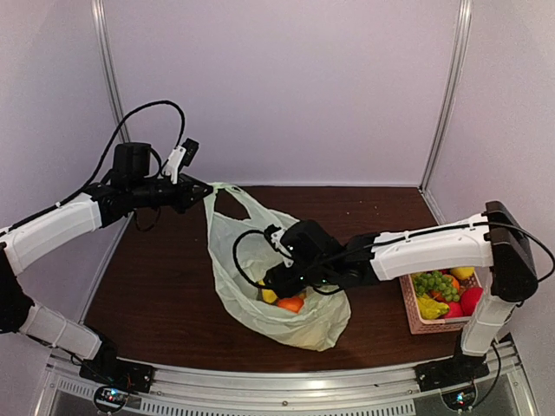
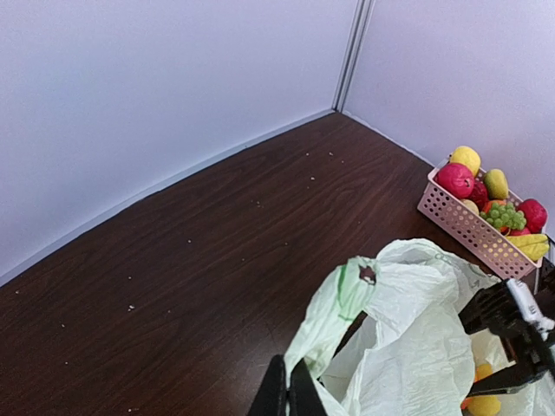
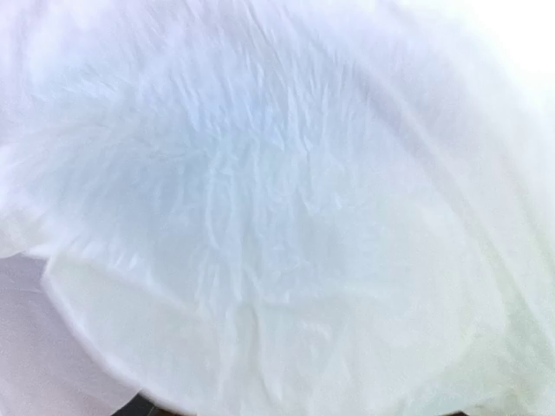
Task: Untie the knot of the plastic bag and take out the fruit
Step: Pick up the fake fruit from the takeout bag, then place the fake fruit in the bin, then reach into the gripper in the takeout bag, then pick up the fake fruit from the takeout bag.
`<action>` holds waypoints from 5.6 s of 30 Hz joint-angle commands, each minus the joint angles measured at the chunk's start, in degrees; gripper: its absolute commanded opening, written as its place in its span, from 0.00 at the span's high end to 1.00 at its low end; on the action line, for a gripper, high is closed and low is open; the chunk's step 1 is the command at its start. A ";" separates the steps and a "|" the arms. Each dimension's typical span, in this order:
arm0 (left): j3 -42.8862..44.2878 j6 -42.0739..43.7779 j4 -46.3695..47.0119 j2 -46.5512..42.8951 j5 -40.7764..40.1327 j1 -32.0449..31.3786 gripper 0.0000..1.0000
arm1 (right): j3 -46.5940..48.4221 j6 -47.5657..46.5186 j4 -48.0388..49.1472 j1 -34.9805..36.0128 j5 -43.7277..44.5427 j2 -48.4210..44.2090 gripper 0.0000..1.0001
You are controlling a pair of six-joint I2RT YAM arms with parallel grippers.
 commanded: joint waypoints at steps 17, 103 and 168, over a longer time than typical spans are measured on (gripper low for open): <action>1.13 -1.04 -1.22 -1.24 -14.31 -0.18 1.00 | -13.49 0.60 16.79 -0.23 -13.74 -16.56 0.57; 1.13 -2.08 -1.44 -1.26 -15.10 0.08 1.00 | -31.52 10.41 -25.97 -45.69 10.29 -57.52 0.02; 1.28 -1.45 -1.61 -1.61 -14.48 0.08 1.00 | 15.58 -0.40 -21.17 0.65 1.77 15.70 0.27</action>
